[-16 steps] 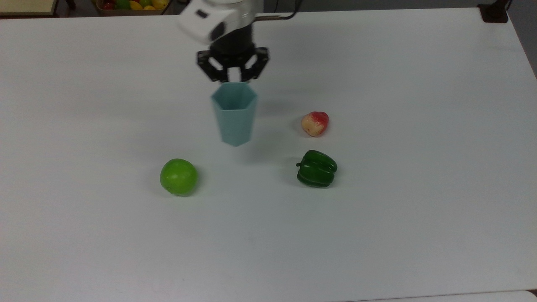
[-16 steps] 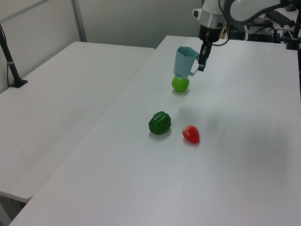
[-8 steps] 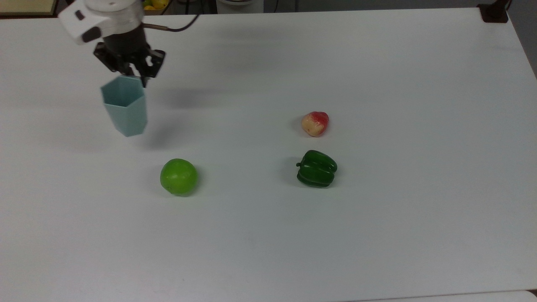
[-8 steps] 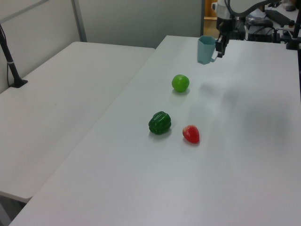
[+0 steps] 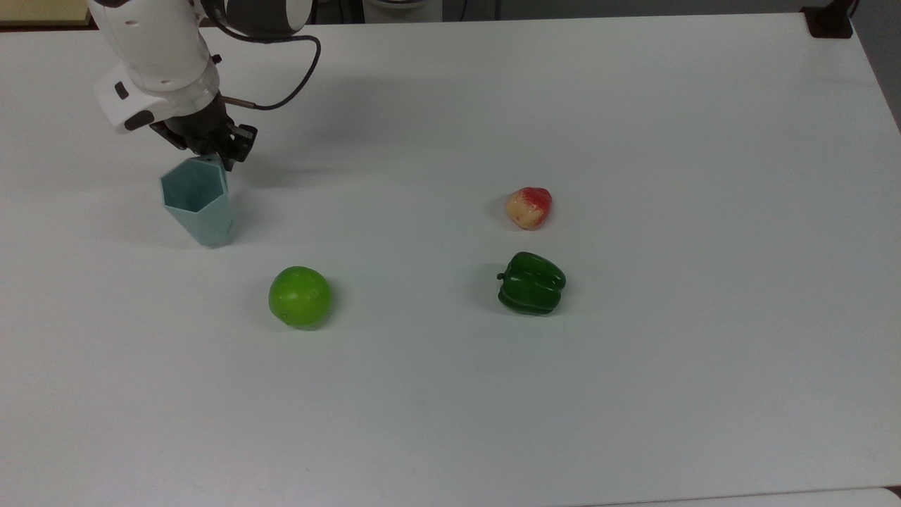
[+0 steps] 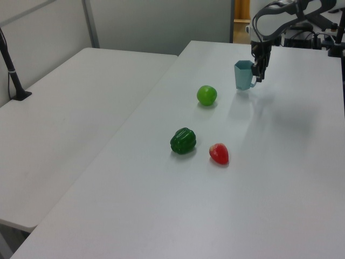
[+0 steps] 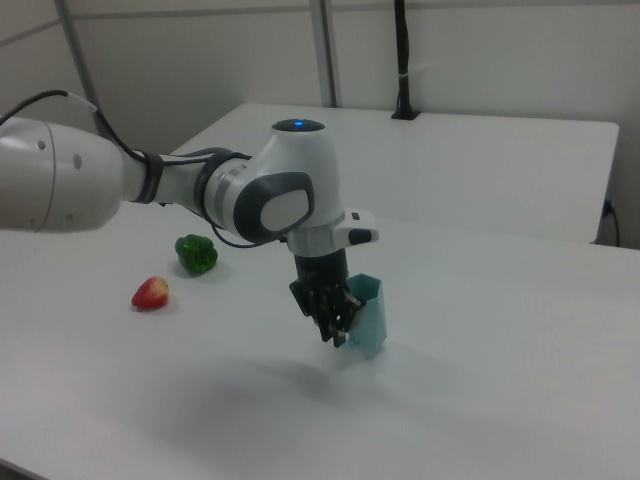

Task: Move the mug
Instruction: 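Lower the mug onto the table and open the gripper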

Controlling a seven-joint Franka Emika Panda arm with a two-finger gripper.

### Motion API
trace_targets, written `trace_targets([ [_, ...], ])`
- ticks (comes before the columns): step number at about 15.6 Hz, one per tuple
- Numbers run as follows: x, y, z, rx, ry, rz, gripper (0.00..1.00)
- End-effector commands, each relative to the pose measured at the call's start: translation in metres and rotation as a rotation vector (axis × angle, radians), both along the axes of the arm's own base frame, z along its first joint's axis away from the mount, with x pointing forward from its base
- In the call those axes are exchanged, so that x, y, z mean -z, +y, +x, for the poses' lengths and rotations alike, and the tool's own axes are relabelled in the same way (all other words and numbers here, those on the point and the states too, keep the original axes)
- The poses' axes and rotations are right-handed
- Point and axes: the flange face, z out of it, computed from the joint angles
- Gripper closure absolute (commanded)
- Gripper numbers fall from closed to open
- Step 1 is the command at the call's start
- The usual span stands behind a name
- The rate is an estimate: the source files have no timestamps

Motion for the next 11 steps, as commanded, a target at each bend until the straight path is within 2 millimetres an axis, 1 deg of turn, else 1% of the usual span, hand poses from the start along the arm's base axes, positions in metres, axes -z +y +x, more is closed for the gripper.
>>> trace_targets([
  [1,0.002,-0.008,0.007,0.026,-0.055,0.025,0.89],
  [4,0.012,-0.008,0.008,0.026,-0.049,0.022,0.79],
  [7,0.017,-0.008,0.009,0.026,-0.043,0.022,0.68],
  [8,0.017,-0.008,0.009,0.028,-0.043,0.022,0.62],
  [9,0.017,-0.008,0.009,0.028,-0.043,0.022,0.50],
  [11,0.012,-0.007,0.009,0.028,-0.049,0.023,0.16],
])
